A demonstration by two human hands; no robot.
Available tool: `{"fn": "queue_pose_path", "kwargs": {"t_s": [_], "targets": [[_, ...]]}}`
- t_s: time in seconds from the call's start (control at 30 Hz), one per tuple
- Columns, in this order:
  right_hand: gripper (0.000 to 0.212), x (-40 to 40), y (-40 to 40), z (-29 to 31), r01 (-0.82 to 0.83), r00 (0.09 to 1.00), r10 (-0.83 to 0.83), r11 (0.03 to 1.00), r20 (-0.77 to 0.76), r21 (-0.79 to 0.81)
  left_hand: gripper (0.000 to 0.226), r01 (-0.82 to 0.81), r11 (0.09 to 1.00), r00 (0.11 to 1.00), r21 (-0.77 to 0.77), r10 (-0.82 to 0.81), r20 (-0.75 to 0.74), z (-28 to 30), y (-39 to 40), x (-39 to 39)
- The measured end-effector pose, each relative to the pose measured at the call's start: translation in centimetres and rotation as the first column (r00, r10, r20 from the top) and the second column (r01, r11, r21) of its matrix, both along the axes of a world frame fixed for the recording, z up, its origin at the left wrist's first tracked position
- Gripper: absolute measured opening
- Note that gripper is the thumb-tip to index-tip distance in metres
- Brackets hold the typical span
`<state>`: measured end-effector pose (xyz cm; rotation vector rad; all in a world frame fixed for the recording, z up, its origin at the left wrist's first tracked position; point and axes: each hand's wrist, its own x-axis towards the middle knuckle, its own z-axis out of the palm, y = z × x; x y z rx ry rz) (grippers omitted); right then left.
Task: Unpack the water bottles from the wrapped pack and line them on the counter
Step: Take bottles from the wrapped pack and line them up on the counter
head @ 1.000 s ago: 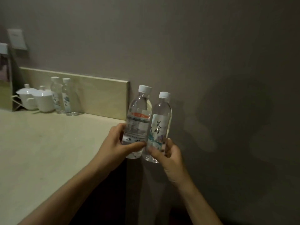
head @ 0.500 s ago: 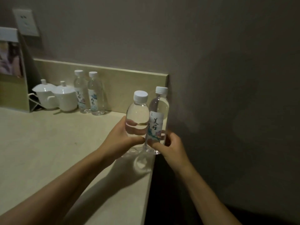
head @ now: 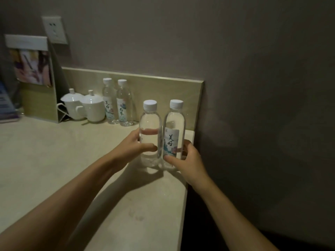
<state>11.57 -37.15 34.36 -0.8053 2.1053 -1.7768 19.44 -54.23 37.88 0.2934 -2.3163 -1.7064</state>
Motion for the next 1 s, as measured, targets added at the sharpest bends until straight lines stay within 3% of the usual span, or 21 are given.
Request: {"fn": "queue_pose_path", "kwargs": {"t_s": [0.17, 0.23, 0.47, 0.67, 0.87, 1.0], "targets": [[0.058, 0.2, -0.6, 0.4, 0.000, 1.000, 0.000, 0.999, -0.017, 0.035, 0.076, -0.103, 0.993, 0.991, -0.058, 0.098, -0.086, -0.3, -0.8, -0.3], [0.058, 0.0, -0.9, 0.4, 0.012, 0.999, -0.010, 0.998, -0.036, 0.062, 0.074, -0.096, 0.995, 0.990, -0.024, 0.093, -0.103, -0.4, -1.7, -0.5], [0.055, -0.4, -4.7, 0.2, 0.112, 0.987, -0.090, 0.980, -0.133, 0.167, 0.063, 0.001, 0.993, 0.992, -0.115, -0.016, -0.122, -0.9, -6.1, -0.9], [0.052, -0.5, -9.0, 0.9, 0.220, 0.962, -0.173, 0.948, -0.209, 0.230, 0.073, 0.116, 0.948, 0.985, -0.295, -0.148, -0.090, -0.2, -11.2, -2.3], [0.058, 0.2, -12.1, 1.4, 0.303, 0.948, -0.267, 0.922, -0.172, 0.240, 0.082, 0.260, 0.913, 0.958, -0.314, -0.284, -0.033, -0.3, -14.5, -3.3], [0.059, 0.8, -12.9, 1.7, 0.376, 0.924, -0.348, 0.898, -0.157, 0.228, 0.072, 0.089, 0.908, 0.970, -0.409, -0.173, -0.174, -1.4, -14.2, -3.7]]}}
